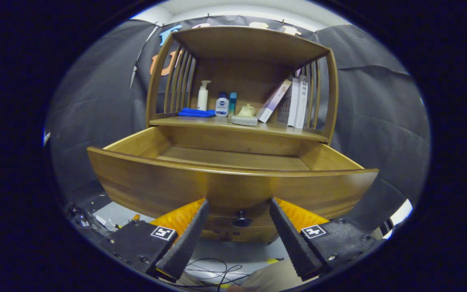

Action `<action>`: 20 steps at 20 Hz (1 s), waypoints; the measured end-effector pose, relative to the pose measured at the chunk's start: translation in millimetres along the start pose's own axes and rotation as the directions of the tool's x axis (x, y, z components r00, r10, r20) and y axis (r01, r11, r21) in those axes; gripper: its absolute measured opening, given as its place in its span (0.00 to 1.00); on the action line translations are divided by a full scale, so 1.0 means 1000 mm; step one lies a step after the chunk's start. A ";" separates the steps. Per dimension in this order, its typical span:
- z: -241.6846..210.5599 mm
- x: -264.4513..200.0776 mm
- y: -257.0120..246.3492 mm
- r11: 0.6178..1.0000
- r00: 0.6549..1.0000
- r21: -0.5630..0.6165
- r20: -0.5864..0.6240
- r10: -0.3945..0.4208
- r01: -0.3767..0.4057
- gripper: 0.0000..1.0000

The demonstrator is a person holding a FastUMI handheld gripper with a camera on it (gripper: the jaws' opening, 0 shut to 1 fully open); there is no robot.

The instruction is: Pull open the drawer, take out the items inside it, and place them on the countertop above the cabinet.

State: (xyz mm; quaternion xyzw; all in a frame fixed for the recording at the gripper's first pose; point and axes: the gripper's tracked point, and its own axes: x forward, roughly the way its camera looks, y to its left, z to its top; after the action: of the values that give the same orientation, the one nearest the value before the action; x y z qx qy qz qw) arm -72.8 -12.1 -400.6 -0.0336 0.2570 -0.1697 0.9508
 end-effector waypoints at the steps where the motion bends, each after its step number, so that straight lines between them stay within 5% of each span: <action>1: 0.002 0.002 0.000 1.000 1.000 0.003 -0.001 -0.001 0.001 0.98; 20: 0.058 0.122 0.002 0.999 1.000 -0.042 0.004 -0.031 0.031 1.00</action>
State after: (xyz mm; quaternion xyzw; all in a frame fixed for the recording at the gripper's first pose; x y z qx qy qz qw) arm 56.2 -52.7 -409.0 -0.0580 0.2585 -0.1789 0.9475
